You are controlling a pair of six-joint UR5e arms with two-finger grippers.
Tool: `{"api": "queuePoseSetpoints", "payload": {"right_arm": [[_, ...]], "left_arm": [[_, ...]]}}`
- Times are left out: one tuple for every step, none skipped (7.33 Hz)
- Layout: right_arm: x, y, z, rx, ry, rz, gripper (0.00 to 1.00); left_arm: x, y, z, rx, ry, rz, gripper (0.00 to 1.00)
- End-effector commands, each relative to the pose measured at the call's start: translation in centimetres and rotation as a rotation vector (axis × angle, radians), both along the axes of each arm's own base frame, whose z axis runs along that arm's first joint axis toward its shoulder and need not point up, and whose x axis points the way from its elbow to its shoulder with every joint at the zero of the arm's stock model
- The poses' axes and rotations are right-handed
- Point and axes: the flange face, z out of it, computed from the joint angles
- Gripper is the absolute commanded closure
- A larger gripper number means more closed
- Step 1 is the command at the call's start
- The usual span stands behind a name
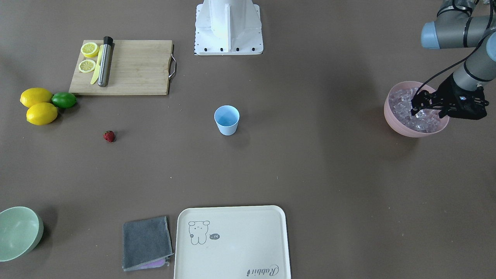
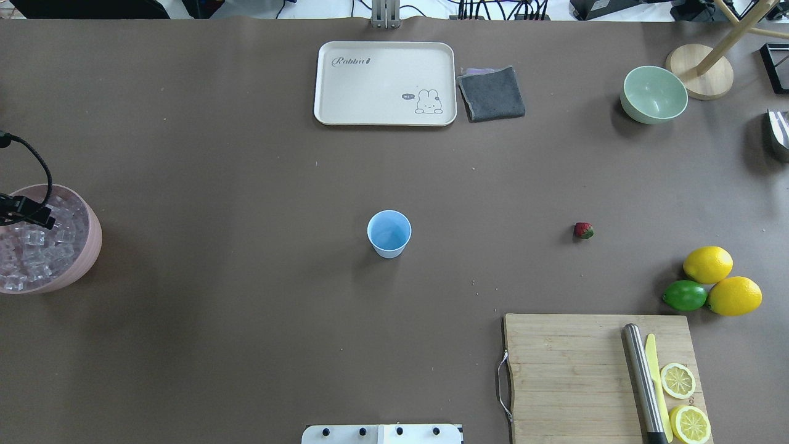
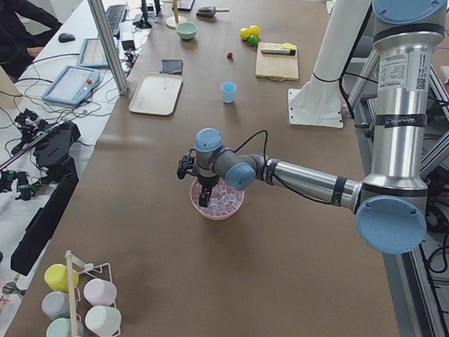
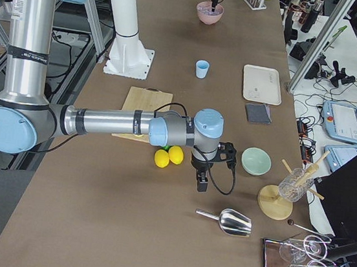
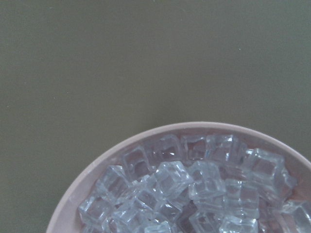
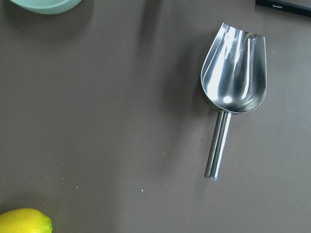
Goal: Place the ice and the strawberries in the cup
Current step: 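Lower the open left gripper down into the ice cubes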
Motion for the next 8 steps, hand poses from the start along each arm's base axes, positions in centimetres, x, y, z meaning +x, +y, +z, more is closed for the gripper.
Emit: {"api": "queuePoseSetpoints", "payload": {"right_arm": [[-0.1,-0.2,-0.1,0.003,0.000,-0.001,0.00],[0.0,-0.2,-0.1,0.003,0.004,0.000,0.00],[0.0,-0.2,0.0,0.000,0.005,0.000,0.00],[0.0,-0.2,0.0,0.002,0.004,0.000,0.00],[0.0,-0.2,0.0,0.002,0.004,0.000,0.00],[0.0,-0.4,-0.1,0.003,0.004,0.000,0.00],[0.0,-0.4,-0.2,0.005,0.004,0.000,0.00],[-0.1,-0.4,-0.3,0.008,0.004,0.000,0.00]], "left_arm": [[0.0,0.0,0.3,-0.003,-0.004,-0.003,0.19],[0.1,0.1,0.3,-0.004,-0.001,0.000,0.19],[0.9,0.4,0.4,-0.005,-0.003,0.018,0.19],[1.8,0.8,0.5,-0.008,-0.005,0.037,0.19],[2.3,1.0,1.0,-0.017,-0.012,0.047,0.19],[2.3,1.1,1.4,-0.019,-0.016,0.053,0.19],[2.3,1.2,1.5,-0.021,-0.012,0.058,0.19],[2.2,1.3,1.6,-0.025,-0.012,0.057,0.19]]}}
